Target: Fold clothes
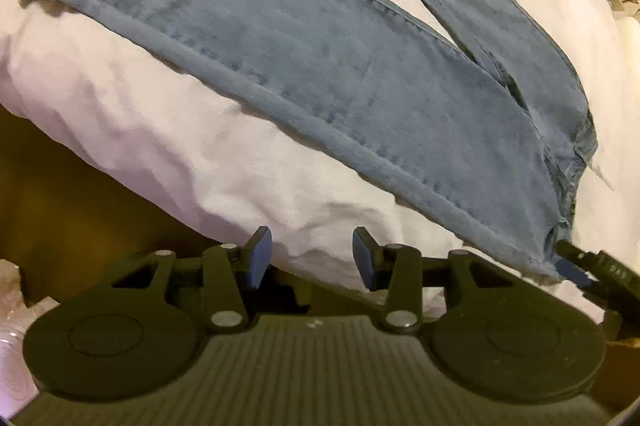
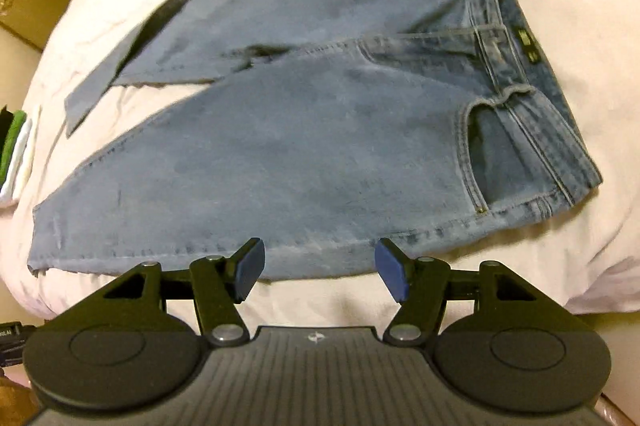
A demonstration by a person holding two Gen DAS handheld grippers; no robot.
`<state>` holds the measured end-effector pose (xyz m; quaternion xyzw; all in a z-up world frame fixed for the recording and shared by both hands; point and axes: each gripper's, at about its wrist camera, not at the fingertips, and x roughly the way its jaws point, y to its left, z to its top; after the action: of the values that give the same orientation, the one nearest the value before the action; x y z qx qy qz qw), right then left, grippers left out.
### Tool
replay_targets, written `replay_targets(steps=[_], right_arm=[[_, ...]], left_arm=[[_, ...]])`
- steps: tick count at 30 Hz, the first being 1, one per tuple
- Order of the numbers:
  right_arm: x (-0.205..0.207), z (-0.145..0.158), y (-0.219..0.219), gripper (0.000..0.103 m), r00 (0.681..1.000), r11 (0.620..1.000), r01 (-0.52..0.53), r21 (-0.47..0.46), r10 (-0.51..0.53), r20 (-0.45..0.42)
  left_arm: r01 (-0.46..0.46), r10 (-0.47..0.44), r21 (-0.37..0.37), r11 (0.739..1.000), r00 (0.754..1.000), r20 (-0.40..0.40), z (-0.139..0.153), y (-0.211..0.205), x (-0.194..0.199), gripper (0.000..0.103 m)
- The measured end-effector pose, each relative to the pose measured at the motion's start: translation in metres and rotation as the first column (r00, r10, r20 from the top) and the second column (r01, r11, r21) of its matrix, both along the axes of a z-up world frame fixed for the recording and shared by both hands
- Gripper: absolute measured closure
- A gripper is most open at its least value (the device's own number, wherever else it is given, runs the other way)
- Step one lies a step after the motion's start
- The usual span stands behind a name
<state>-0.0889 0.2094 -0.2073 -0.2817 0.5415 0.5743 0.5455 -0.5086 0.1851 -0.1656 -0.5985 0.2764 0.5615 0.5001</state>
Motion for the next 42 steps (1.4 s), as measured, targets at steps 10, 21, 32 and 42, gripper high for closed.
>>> replay_targets(steps=[10, 21, 32, 42], right_arm=[[-0.004, 0.023, -0.011, 0.038, 0.993, 0.999, -0.002, 0.038, -0.002, 0.12], [-0.01, 0.044, -0.005, 0.035, 0.987, 0.996, -0.012, 0.09, -0.003, 0.159], [-0.082, 0.036, 0.033, 0.034, 0.992, 0.997, -0.033, 0.068, 0.025, 0.123], [-0.238, 0.012, 0.057, 0.031, 0.994, 0.998, 0.038, -0.041, -0.033, 0.105]], left_arm=[[0.043, -0.03, 0.097, 0.994, 0.991, -0.128, 0.023, -0.002, 0.026, 0.063], [0.05, -0.023, 0.135, 0.99, 0.982, -0.189, 0.036, -0.006, 0.013, 0.063], [-0.039, 0.061, 0.146, 0.988, 0.988, -0.144, 0.01, 0.006, -0.099, 0.064], [-0.202, 0.202, 0.11, 0.973, 0.979, 0.017, -0.036, 0.033, -0.297, 0.062]])
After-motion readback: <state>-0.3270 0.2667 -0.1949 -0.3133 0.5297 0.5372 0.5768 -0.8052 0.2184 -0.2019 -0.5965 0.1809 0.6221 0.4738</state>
